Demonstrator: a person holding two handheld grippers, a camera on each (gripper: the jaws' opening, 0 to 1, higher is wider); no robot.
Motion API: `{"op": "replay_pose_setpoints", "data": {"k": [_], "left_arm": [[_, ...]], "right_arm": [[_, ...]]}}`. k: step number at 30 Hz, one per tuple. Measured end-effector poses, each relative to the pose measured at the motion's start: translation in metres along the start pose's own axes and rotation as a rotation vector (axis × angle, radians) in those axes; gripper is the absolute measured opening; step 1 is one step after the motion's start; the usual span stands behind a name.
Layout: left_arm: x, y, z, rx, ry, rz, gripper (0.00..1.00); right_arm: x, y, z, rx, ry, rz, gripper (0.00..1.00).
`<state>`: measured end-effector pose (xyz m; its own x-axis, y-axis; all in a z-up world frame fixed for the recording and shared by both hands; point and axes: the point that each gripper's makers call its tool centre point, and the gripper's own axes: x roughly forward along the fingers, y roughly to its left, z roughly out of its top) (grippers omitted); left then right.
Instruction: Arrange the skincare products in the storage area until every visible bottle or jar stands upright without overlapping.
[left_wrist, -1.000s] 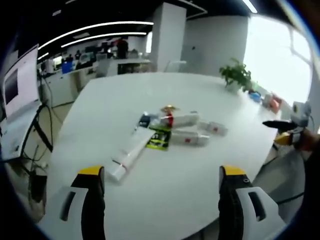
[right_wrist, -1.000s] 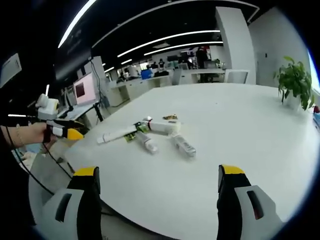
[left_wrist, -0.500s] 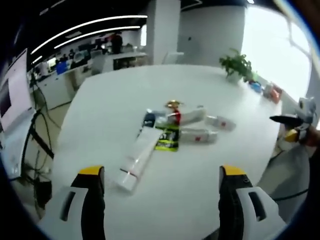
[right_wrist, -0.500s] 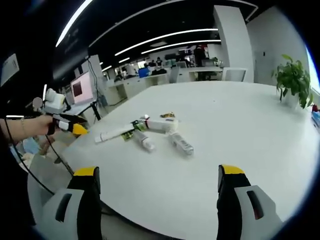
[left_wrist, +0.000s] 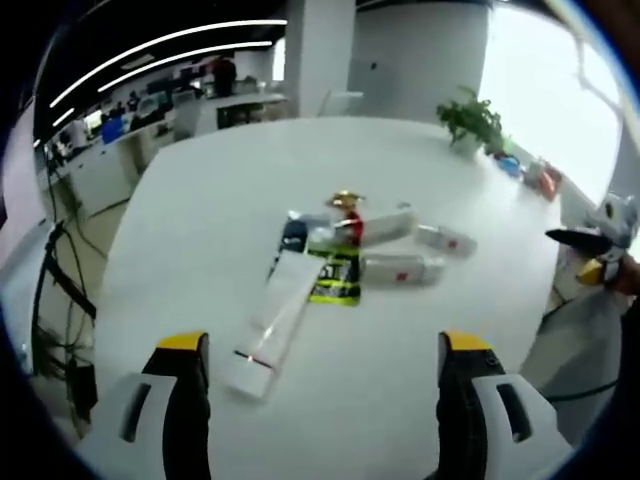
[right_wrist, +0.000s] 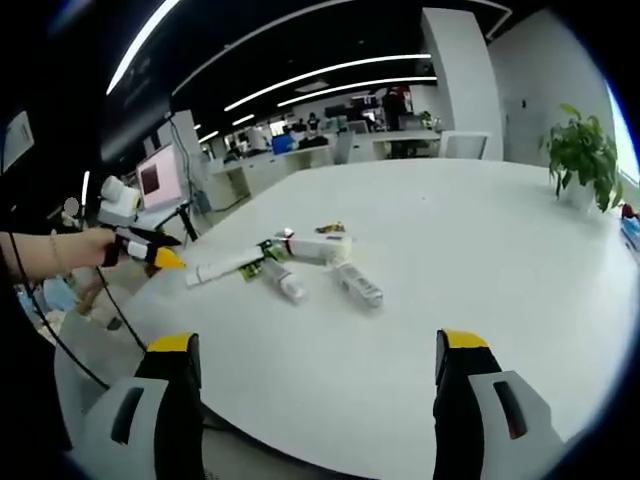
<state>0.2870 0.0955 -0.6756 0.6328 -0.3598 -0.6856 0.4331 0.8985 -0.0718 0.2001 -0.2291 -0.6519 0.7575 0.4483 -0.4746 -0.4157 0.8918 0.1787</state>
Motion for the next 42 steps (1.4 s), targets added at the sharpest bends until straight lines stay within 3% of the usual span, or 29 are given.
{"op": "replay_pose_setpoints", "data": {"k": [21,28,42], "left_arm": [[0.036,0.014,0.001,0.025,0.119,-0.060,0.85],[0.055,0.024,-0.004,0.055,0.190,-0.079,0.84],[0.092,0.028,-0.002,0.136,0.305,-0.152,0.74]], "right_arm": [[0.002,-0.006,-0.005,0.018,0.024,-0.025,0.95],[0.003,-0.008,-0.007,0.022,0.036,-0.030,0.95],[0.002,-0.012,-0.008,0.042,0.035,-0.045,0.93]]}}
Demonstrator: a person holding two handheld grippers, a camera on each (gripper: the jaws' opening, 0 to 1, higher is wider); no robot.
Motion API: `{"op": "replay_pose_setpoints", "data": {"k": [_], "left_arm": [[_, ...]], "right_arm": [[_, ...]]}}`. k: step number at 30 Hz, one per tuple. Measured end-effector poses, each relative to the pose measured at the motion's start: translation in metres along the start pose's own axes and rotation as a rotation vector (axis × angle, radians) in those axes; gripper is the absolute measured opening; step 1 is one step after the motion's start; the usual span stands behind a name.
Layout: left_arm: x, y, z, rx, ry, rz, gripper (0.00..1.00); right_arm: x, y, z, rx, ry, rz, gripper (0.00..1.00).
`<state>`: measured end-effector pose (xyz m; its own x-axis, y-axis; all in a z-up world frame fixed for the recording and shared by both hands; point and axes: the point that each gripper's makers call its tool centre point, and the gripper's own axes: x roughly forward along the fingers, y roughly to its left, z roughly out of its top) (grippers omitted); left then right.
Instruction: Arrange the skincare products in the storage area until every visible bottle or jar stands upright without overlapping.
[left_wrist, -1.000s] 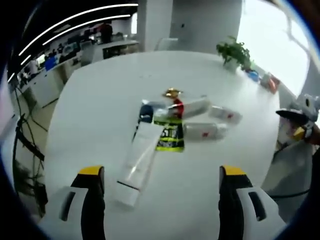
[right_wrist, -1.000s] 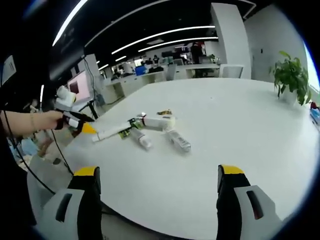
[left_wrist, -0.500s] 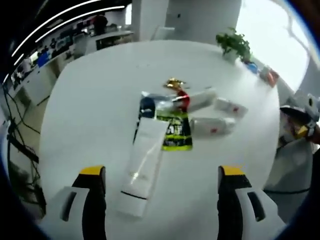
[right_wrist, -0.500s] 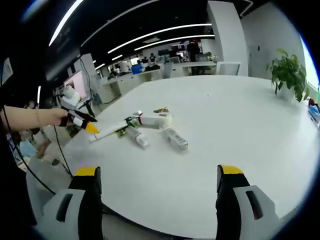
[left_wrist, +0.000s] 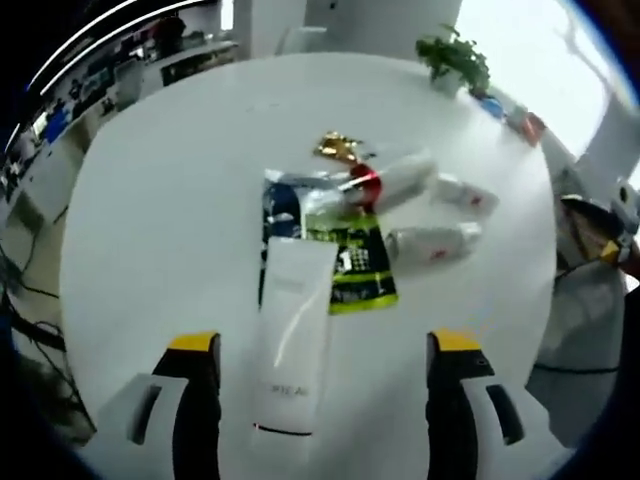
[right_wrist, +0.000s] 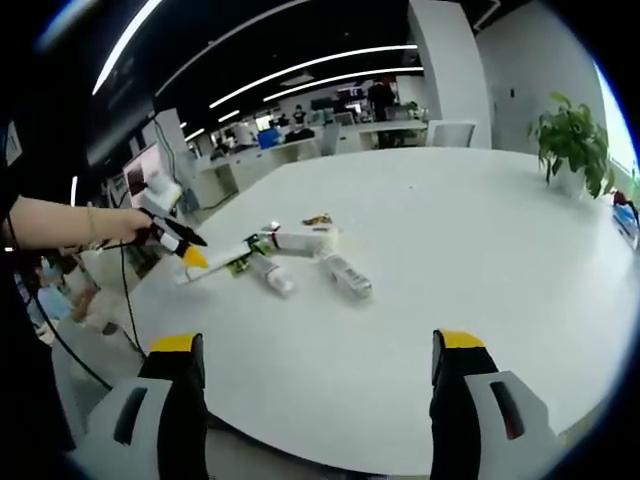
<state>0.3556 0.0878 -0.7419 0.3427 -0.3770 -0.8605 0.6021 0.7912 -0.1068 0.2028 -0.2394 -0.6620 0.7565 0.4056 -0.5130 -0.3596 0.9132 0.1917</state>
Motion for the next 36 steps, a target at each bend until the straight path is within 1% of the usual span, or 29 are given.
{"op": "replay_pose_setpoints", "data": {"k": [1,3,5,9,12,17,19,21,24,27,31,36], "left_arm": [[0.000,0.000,-0.004,0.010,0.024,0.003,0.73],[0.006,0.005,-0.001,0.016,0.046,-0.003,0.72],[0.002,0.004,-0.001,0.023,0.059,-0.003,0.71],[0.008,0.006,0.000,0.045,0.087,-0.009,0.67],[0.011,0.010,-0.002,0.067,0.122,-0.006,0.63],[0.014,0.013,-0.003,0.097,0.176,-0.016,0.59],[0.019,0.020,0.000,0.111,0.194,-0.012,0.57],[0.020,0.020,-0.002,0.124,0.216,-0.017,0.56],[0.022,0.022,-0.005,0.142,0.234,-0.023,0.55],[0.023,0.024,-0.007,0.157,0.255,-0.020,0.51],[0.029,0.026,-0.006,0.179,0.289,-0.032,0.49],[0.032,0.027,-0.005,0.208,0.322,-0.022,0.46]], "right_arm": [[0.000,0.000,0.000,0.001,0.000,0.000,0.93],[0.000,0.000,0.000,0.001,0.000,-0.001,0.93],[0.000,0.000,0.000,0.003,-0.001,-0.001,0.93],[0.000,-0.001,0.000,0.009,0.003,-0.004,0.92],[0.000,0.000,-0.001,0.010,0.008,-0.003,0.91],[0.001,-0.002,-0.002,0.007,0.014,-0.010,0.91],[0.001,-0.002,-0.002,0.010,0.015,-0.012,0.91],[0.001,-0.002,-0.002,0.010,0.018,-0.013,0.91],[0.001,-0.002,-0.003,0.010,0.025,-0.012,0.91],[0.001,-0.003,-0.004,0.011,0.026,-0.013,0.90],[0.001,-0.004,-0.004,0.012,0.026,-0.020,0.90],[0.001,-0.004,-0.005,0.015,0.028,-0.023,0.90]]}}
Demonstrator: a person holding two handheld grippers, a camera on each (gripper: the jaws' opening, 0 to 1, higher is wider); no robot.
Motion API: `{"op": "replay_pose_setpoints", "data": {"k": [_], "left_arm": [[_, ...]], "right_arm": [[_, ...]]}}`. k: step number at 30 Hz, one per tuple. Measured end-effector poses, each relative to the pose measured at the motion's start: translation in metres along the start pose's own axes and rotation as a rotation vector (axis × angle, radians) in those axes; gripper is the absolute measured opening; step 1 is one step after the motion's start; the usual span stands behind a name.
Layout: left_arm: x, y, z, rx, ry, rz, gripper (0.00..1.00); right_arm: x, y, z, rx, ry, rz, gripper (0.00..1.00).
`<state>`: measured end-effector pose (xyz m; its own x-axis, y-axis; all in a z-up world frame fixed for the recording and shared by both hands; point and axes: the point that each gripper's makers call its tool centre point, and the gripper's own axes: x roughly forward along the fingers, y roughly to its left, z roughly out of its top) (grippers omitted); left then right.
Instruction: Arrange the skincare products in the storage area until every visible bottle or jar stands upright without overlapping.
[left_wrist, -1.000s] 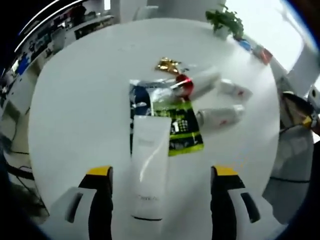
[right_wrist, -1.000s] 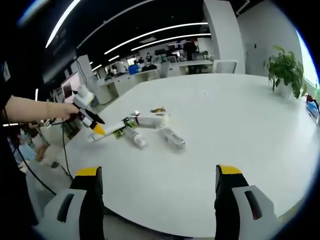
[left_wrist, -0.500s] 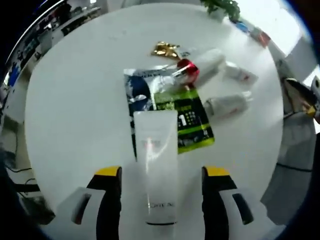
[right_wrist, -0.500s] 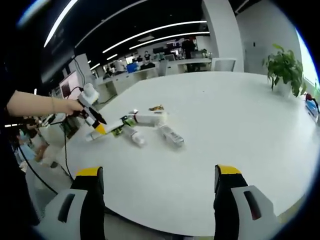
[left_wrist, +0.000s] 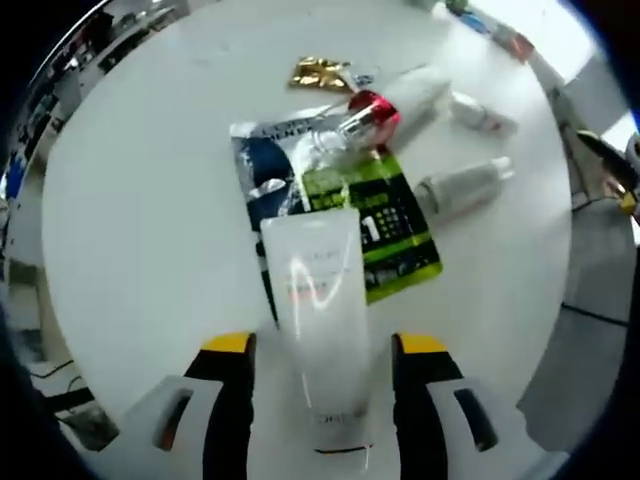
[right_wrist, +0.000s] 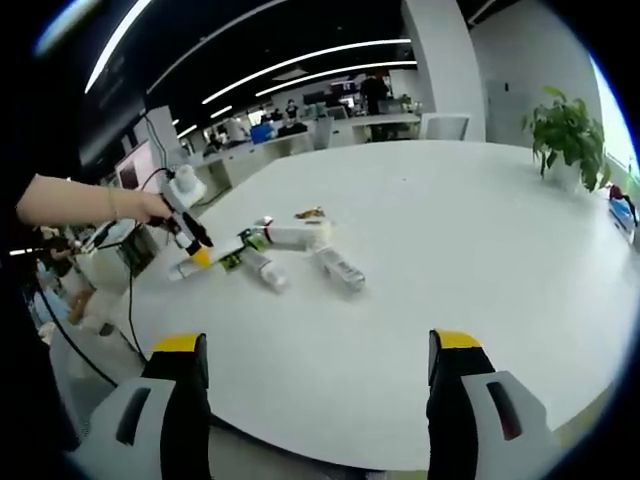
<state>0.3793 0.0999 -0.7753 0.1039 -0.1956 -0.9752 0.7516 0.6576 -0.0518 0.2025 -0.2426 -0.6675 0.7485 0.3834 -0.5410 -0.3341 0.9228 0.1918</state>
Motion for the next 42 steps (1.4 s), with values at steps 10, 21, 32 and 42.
{"op": "replay_pose_setpoints", "data": {"k": [10,21,32,42], "left_arm": [[-0.001,0.003,-0.004,0.060,0.070,0.038,0.39],[0.000,-0.002,-0.002,0.085,0.089,0.045,0.33],[-0.002,0.000,-0.001,0.046,0.051,0.055,0.28],[-0.016,-0.003,0.004,0.018,0.004,0.051,0.28]], "right_arm": [[0.000,0.000,0.000,-0.001,0.001,-0.006,0.90],[0.000,0.000,-0.001,-0.008,0.005,-0.005,0.90],[0.000,0.000,0.001,-0.009,-0.002,-0.005,0.89],[0.000,0.001,0.001,-0.020,-0.003,0.002,0.89]]}}
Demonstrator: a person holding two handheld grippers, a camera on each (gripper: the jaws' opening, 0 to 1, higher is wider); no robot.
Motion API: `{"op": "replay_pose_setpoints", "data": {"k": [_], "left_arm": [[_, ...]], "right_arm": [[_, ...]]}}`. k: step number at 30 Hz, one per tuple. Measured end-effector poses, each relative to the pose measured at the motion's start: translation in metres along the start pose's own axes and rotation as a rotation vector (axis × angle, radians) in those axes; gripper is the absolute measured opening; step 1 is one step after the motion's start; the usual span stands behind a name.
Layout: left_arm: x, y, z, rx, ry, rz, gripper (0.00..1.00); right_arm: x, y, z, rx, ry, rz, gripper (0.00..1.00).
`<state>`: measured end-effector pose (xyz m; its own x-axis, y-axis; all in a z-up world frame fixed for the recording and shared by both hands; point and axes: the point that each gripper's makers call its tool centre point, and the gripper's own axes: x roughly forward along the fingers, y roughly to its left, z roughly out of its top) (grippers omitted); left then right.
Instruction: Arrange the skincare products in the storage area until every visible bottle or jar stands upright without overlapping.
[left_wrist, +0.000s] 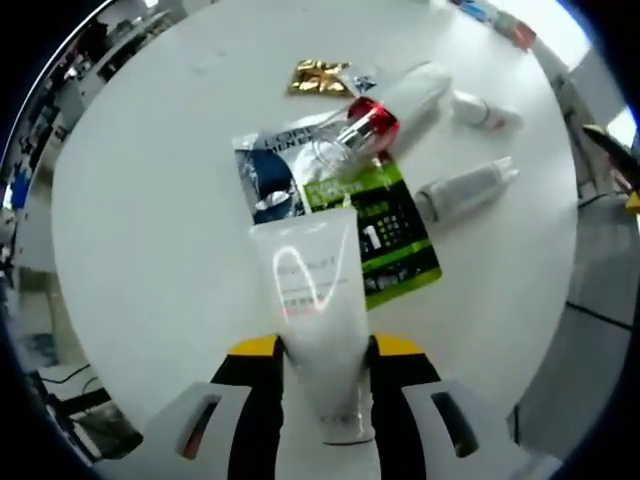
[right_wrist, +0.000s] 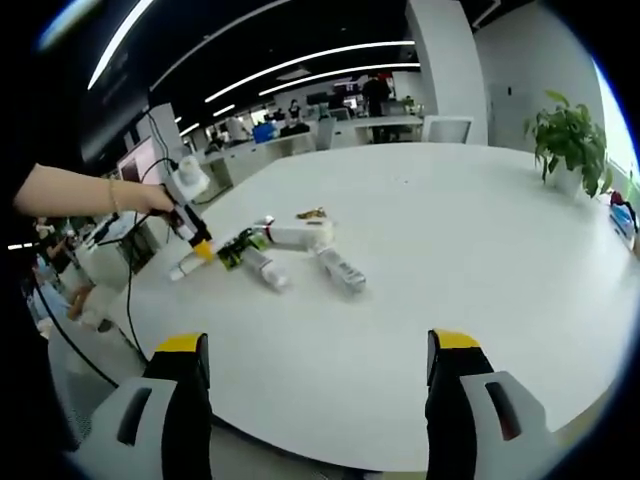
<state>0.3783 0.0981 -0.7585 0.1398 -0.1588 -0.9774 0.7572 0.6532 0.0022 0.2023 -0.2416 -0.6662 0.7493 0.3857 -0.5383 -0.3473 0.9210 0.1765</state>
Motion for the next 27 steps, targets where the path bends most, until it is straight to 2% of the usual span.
{"op": "replay_pose_setpoints", "data": {"k": [4,8,12,15,17,23,27], "left_arm": [[-0.005,-0.005,0.005,-0.014,-0.037,-0.011,0.28],[-0.018,-0.013,0.014,-0.067,-0.108,-0.033,0.28],[-0.024,-0.018,0.022,-0.071,-0.162,-0.030,0.28],[-0.032,-0.023,0.024,-0.067,-0.184,-0.024,0.28],[-0.031,-0.021,0.026,-0.065,-0.199,-0.024,0.28],[-0.041,-0.034,0.031,-0.072,-0.246,-0.029,0.28],[-0.043,-0.036,0.034,-0.063,-0.274,-0.012,0.28]], "right_arm": [[0.000,-0.001,0.001,-0.004,-0.005,-0.002,0.89],[0.000,0.001,0.001,-0.009,-0.006,0.002,0.89],[0.000,0.002,0.001,-0.014,-0.007,0.010,0.89],[0.000,0.004,0.001,-0.022,-0.005,0.016,0.89],[0.000,0.005,0.002,-0.023,-0.007,0.022,0.89],[0.000,0.007,0.003,-0.029,-0.010,0.030,0.89],[-0.001,0.008,0.003,-0.029,-0.011,0.032,0.89]]}}
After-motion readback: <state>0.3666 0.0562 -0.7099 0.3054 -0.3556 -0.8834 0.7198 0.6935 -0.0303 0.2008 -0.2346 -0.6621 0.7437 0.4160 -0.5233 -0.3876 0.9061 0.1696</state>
